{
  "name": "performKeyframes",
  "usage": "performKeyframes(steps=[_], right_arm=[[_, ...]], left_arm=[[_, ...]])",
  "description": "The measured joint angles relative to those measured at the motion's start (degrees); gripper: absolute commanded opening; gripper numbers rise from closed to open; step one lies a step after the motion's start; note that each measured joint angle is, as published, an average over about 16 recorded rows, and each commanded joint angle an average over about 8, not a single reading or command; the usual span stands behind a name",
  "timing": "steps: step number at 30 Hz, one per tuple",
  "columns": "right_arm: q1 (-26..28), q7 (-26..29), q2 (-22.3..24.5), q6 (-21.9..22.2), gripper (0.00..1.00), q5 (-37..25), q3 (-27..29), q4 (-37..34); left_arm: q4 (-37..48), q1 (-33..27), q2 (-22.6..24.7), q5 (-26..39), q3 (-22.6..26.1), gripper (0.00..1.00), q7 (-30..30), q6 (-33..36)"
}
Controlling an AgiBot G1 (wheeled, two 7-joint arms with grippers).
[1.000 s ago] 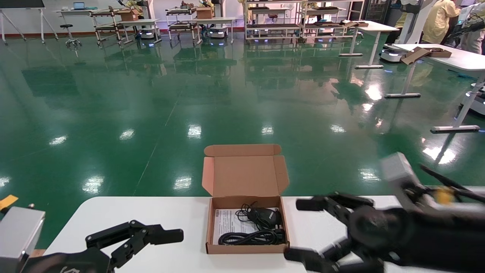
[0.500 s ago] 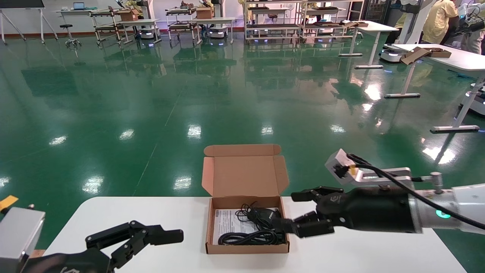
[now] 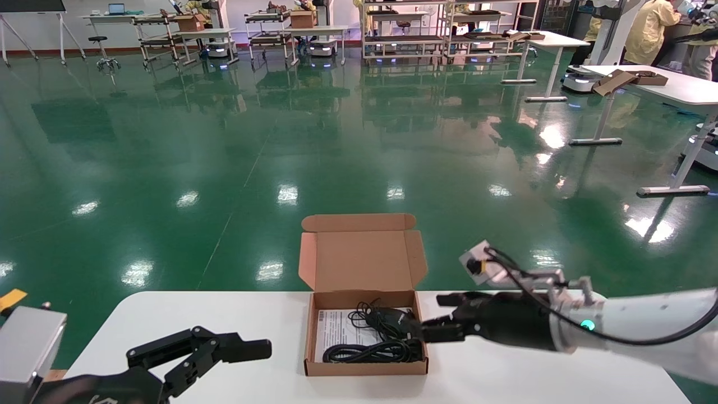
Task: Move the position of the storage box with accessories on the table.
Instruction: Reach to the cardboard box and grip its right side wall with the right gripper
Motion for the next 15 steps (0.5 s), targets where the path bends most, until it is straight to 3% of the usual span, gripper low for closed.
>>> performKeyframes(steps=[15], right_arm=[[0.49, 1.18, 0.24, 0.75, 1.00, 0.10, 0.07, -2.51]], left_arm=[[0.01, 0.01, -0.01, -0.01, 0.00, 1.00, 0.00, -0.01]])
